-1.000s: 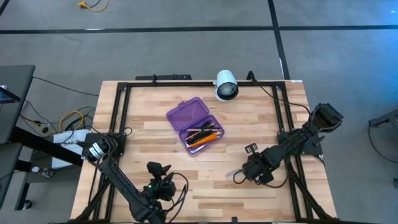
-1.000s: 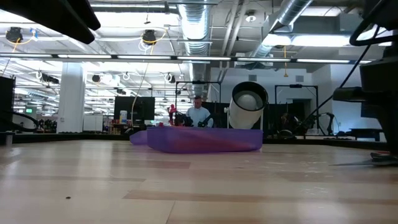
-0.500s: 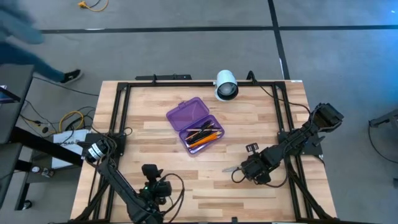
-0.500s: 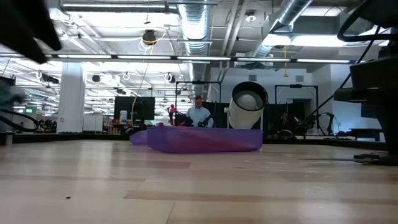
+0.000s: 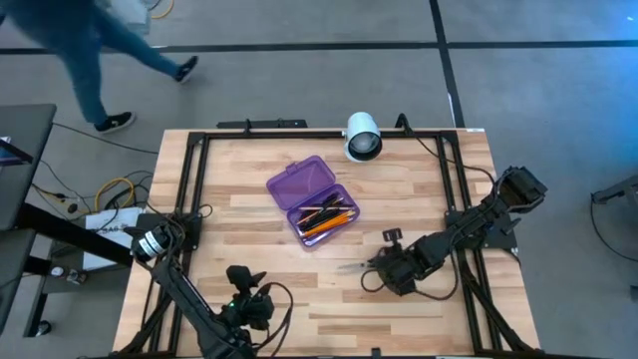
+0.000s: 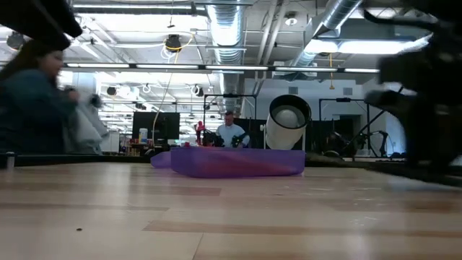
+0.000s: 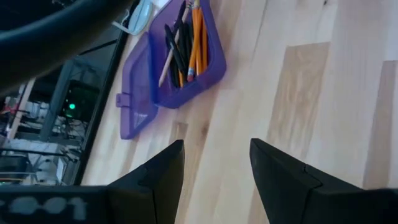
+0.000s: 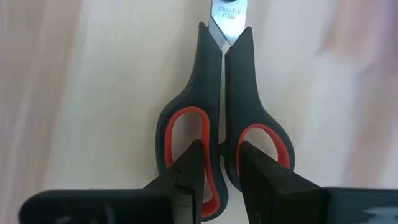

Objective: Pick & place school supplies into a supply box
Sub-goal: Put the black scissors into the purple supply box

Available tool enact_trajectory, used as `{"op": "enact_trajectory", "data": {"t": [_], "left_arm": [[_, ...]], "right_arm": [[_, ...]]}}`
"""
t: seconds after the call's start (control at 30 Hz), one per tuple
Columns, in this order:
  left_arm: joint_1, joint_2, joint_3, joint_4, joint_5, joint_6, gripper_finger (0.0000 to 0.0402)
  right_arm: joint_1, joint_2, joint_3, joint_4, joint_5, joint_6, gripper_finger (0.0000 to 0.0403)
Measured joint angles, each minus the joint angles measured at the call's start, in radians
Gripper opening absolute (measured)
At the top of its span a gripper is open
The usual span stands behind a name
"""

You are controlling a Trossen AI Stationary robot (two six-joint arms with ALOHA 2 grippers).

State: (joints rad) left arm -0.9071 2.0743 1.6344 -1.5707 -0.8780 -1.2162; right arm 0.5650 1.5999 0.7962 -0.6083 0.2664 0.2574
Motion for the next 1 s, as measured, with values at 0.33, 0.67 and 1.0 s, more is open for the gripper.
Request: {"op": "enact_trajectory", "data": {"t": [0.33, 0.67, 1.0], "left_arm": [[0.025, 0.0, 0.0, 0.0, -0.001, 0.025, 0.0176], [0.027, 0.0, 0.0, 0.0, -0.037, 0.031, 0.0176], [0.027, 0.0, 0.0, 0.0, -0.047, 0.043, 0.0176]], "right_arm": [[-0.051, -0.004, -0.001, 0.167, 0.071, -0.163, 0.0063], [-0.077, -0.006, -0.001, 0.177, 0.076, -0.188, 0.0063], [-0.077, -0.007, 0.0, 0.184, 0.075, -0.197, 0.0063]]}}
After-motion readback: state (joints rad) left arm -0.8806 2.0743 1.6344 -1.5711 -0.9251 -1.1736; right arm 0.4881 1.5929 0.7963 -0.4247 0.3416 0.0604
